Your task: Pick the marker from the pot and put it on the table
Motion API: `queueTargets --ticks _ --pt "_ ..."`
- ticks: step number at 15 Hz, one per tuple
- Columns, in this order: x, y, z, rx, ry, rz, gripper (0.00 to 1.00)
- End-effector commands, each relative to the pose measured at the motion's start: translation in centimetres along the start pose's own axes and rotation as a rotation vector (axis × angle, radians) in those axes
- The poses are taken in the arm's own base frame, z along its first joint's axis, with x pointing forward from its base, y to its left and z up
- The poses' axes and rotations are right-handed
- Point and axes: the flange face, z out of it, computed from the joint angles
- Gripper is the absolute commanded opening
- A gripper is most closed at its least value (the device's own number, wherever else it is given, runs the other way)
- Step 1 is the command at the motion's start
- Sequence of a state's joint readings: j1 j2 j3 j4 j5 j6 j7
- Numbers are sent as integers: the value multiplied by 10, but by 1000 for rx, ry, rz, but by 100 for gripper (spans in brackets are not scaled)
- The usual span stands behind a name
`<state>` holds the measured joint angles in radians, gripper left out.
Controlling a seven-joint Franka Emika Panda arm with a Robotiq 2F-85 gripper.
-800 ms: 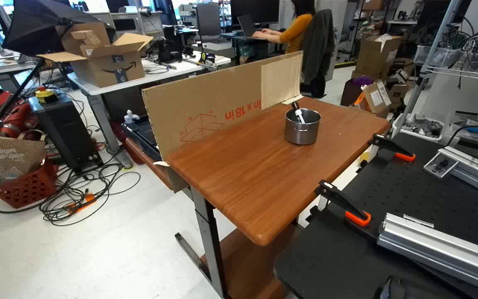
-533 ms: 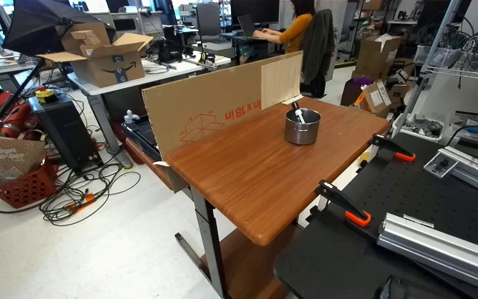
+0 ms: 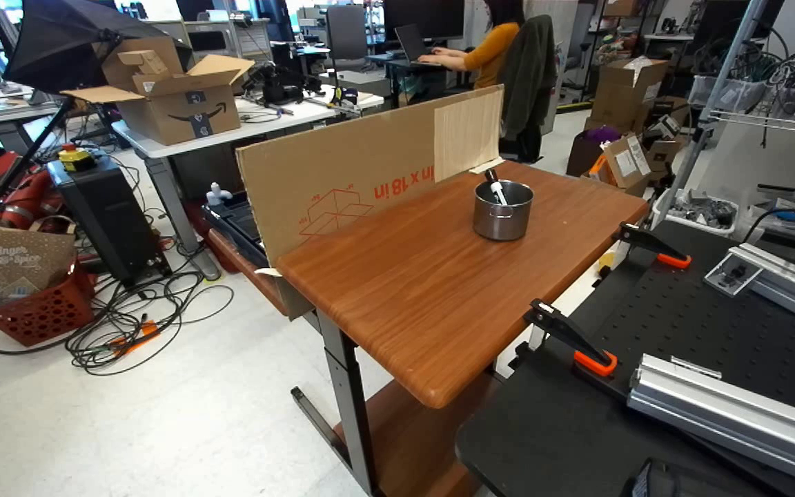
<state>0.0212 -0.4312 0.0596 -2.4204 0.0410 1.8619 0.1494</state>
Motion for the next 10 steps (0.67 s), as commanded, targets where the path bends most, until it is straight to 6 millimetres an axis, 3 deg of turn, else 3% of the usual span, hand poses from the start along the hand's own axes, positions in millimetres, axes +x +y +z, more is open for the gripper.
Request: queueTargets --ticks 1,10 --pt "34 4 19 59 76 99 100" --pt "119 -2 98 50 180 196 100"
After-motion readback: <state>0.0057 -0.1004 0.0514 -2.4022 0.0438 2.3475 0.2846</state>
